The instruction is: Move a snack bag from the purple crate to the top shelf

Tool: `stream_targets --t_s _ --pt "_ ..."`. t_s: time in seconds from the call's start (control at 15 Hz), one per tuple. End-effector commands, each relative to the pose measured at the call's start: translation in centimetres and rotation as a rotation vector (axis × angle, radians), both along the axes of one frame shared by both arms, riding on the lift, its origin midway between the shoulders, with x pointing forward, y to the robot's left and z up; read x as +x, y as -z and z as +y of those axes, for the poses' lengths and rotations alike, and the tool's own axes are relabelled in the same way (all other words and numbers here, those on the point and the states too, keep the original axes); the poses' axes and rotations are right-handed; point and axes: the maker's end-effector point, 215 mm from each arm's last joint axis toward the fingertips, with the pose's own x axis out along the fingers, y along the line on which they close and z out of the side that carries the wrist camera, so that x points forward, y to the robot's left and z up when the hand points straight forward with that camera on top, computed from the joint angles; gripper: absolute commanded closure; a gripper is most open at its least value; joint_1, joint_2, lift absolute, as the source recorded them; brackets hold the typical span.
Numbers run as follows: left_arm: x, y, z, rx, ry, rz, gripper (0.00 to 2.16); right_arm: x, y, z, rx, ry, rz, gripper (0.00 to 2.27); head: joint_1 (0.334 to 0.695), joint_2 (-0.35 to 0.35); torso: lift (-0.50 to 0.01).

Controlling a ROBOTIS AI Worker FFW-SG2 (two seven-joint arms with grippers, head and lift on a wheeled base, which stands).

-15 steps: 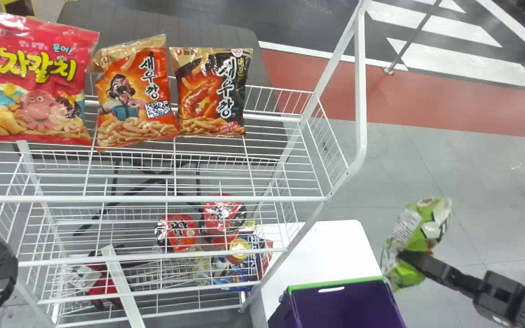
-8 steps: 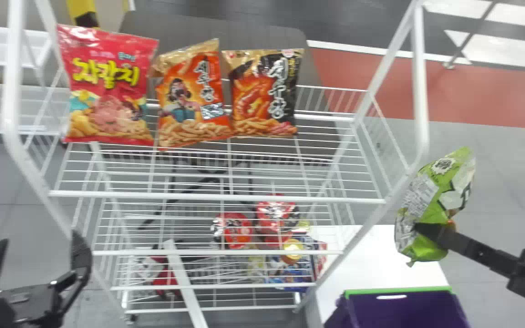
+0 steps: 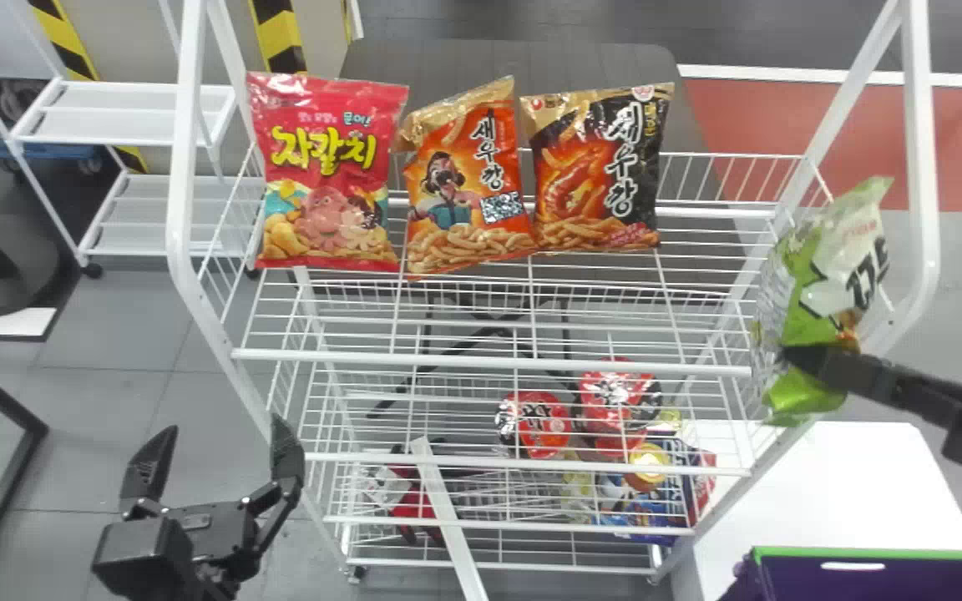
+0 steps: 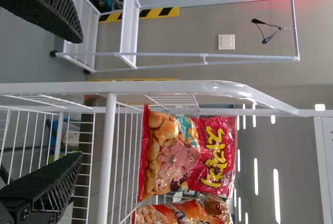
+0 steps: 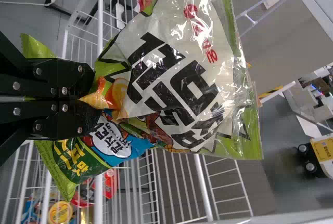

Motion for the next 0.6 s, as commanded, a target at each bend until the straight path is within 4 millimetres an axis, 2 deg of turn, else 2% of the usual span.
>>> stream_targets --t_s 0.0,0.13,0.4,0.53 --pt "-0.2 0.1 0.2 -0.002 -0.004 -0.005 0.01 2.6 0.8 1.4 0.013 -0.012 0.021 2.06 0.695 0.016 0.002" --pt "-0.2 0.0 0.2 -0.003 -0.004 -0.009 0.01 4.4 2.5 1.6 -0.004 0.007 0.065 2.06 0.695 0.030 0.002" --pt "0.0 -0.2 0.1 -0.005 -0.002 -0.018 0.01 6.4 8.7 2.3 -0.002 0.026 0.221 2.06 0.695 0.037 0.002" --pt "0.0 -0.2 0.1 -0.005 -0.002 -0.019 0.01 7.4 10.3 3.0 0.028 0.018 0.271 2.06 0.695 0.047 0.002"
